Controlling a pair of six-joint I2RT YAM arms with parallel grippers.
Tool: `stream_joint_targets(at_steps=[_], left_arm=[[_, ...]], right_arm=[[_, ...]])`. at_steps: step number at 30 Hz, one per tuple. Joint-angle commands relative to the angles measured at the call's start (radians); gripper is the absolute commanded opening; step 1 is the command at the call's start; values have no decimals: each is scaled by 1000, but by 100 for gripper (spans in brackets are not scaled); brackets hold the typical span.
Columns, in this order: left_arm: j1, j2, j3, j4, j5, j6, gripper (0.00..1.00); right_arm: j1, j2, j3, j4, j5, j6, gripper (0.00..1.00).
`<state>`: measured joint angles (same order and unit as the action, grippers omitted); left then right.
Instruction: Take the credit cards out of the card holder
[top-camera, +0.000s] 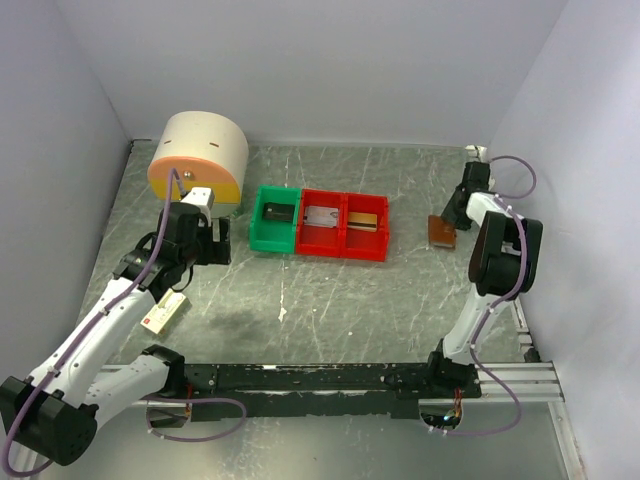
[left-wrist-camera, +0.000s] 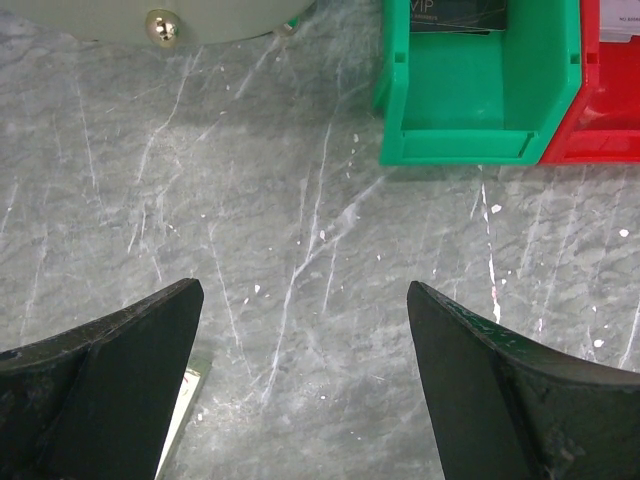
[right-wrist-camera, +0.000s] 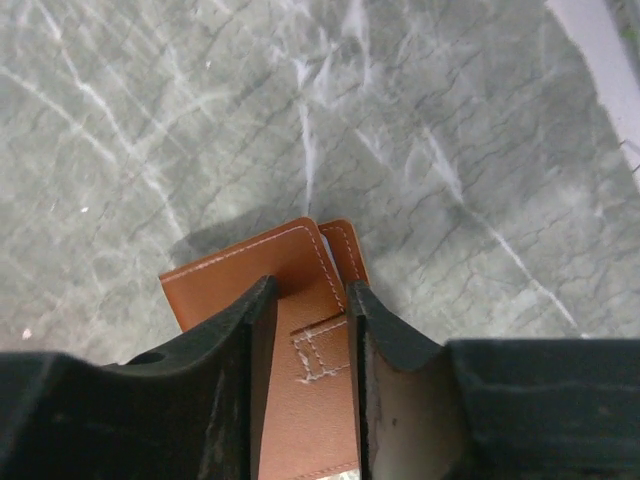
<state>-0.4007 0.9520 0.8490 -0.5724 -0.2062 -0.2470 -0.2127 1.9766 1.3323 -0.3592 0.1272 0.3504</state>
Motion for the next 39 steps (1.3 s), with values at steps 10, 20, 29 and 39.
stream_joint_targets(at_steps=[10, 20, 29, 39], left_arm=[[-4, 11, 2, 37, 0, 19, 95], [-4, -10, -1, 41, 2, 19, 95], [-4, -7, -1, 42, 16, 21, 96], [-4, -2, 1, 37, 8, 20, 96]], right_arm=[[-2, -269, -258, -26, -187, -4, 28], [-2, -257, -265, -64, -160, -3, 63], [-3, -262, -428, 87, -270, 33, 43], [-2, -585, -506, 70, -255, 74, 18]])
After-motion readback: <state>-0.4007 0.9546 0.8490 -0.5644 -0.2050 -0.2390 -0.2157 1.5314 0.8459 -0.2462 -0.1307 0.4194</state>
